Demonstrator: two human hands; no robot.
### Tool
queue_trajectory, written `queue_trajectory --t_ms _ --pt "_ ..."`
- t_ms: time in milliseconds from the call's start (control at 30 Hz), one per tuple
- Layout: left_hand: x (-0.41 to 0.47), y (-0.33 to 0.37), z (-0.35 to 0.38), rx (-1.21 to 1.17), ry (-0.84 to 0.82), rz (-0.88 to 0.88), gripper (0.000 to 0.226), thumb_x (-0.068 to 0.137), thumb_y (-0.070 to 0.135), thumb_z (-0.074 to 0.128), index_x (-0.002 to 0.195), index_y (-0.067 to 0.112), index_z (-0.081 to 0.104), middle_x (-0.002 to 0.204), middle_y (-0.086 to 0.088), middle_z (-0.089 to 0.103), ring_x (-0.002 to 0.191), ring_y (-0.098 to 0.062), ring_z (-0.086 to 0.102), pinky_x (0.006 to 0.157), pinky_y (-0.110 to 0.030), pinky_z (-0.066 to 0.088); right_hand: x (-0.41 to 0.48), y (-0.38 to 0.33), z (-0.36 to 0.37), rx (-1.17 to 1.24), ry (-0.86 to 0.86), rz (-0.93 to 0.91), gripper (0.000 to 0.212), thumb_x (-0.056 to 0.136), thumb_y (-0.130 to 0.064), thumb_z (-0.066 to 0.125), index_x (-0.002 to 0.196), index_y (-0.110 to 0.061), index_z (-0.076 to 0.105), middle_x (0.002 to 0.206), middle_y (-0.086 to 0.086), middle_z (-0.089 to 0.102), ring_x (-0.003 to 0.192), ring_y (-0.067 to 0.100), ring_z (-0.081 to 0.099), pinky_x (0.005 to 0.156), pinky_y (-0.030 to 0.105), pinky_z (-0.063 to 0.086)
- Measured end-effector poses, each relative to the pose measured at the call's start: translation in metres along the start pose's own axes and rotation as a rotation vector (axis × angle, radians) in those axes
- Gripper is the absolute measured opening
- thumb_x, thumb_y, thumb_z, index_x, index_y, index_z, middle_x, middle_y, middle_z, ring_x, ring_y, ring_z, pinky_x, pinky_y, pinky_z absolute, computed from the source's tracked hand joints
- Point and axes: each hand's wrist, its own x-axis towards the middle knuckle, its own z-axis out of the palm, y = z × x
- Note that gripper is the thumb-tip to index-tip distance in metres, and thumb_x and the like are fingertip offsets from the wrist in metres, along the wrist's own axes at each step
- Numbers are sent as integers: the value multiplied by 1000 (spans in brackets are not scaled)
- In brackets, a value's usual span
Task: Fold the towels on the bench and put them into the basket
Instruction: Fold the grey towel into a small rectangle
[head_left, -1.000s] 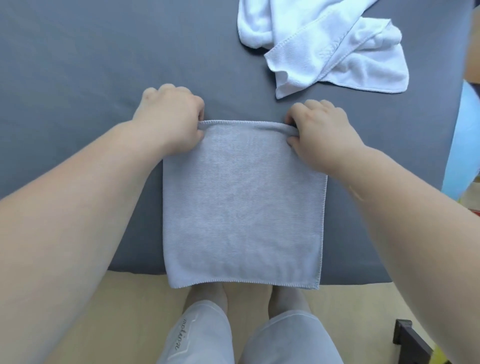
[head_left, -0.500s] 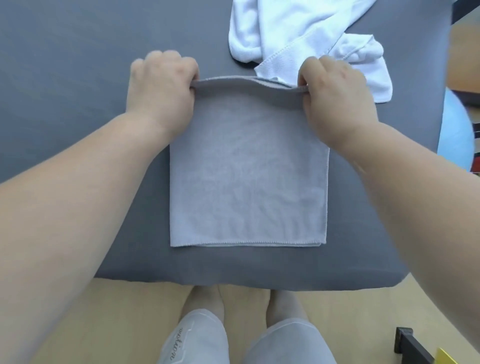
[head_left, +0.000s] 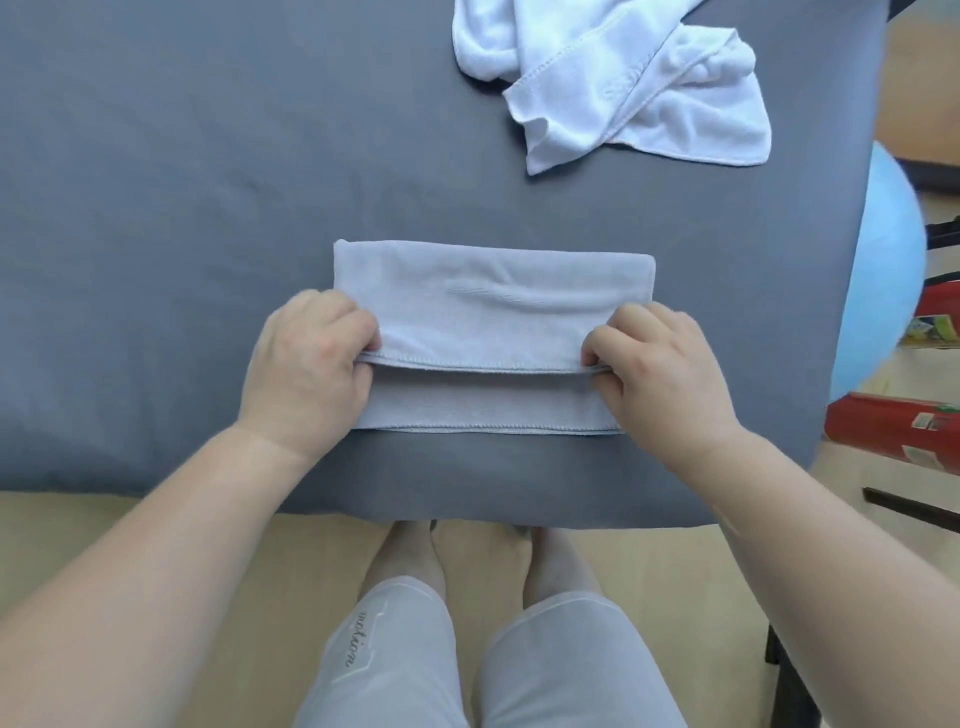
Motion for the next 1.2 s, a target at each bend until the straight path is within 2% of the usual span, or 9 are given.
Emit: queue_trajectory --t_ms 133,267,667,900,967,1000,1100,1133,1200 --pt "-21 9 2 12 33 33 20 58 -15 45 64 3 50 70 -10 49 63 -26 33 53 -41 32 -21 -13 -4 45 61 40 24 70 12 61 74 -11 61 76 5 51 66 28 41 57 41 37" --pt "-40 12 9 58 57 39 21 59 -17 46 63 3 51 70 -11 49 62 -27 32 52 -44 31 -38 -22 -2 25 131 47 23 74 12 56 72 -10 61 75 6 52 64 27 38 56 42 35" --pt "-53 7 23 146 -9 -27 19 64 -11 48 64 7 52 72 -9 48 64 -26 34 54 -42 32 -50 -27 20 -56 44 113 26 71 11 60 71 -15 61 76 3 53 66 29 44 61 39 32" --pt "-57 5 23 137 -101 -1 10 69 9 49 64 9 58 69 -4 50 65 -27 39 56 -40 35 -51 -27 18 -41 -40 133 14 71 -4 59 71 -17 63 77 0 54 71 29 46 65 37 32" --pt "-55 7 19 131 -113 -29 17 72 23 57 62 10 58 68 -3 51 66 -27 41 59 -40 36 -48 -30 14 -34 -53 154 4 71 -16 62 70 -19 64 77 -2 54 74 28 47 67 37 33" --pt "-52 8 16 114 -101 -53 25 74 31 61 62 10 58 68 -2 51 66 -27 42 60 -40 37 -45 -32 11 -17 -45 176 7 71 -25 64 69 -19 64 77 -2 54 75 28 47 69 37 33" --pt "-30 20 9 47 18 -87 32 85 39 63 76 8 65 78 -7 56 73 -30 48 68 -44 42 -21 -46 1 59 68 195 23 82 -40 66 79 -17 69 86 1 58 82 28 51 73 38 36" --pt "-20 26 9 51 52 -89 30 88 36 60 89 7 68 90 -10 61 82 -34 53 75 -46 44 -7 -53 0 69 106 185 23 87 -39 64 87 -17 72 93 3 62 88 30 55 77 40 38" --pt "0 38 15 84 39 -96 39 94 32 53 122 6 64 126 -17 60 116 -41 53 99 -52 40 20 -66 9 54 116 176 29 95 -35 58 111 -15 72 120 8 65 113 34 59 93 46 43"
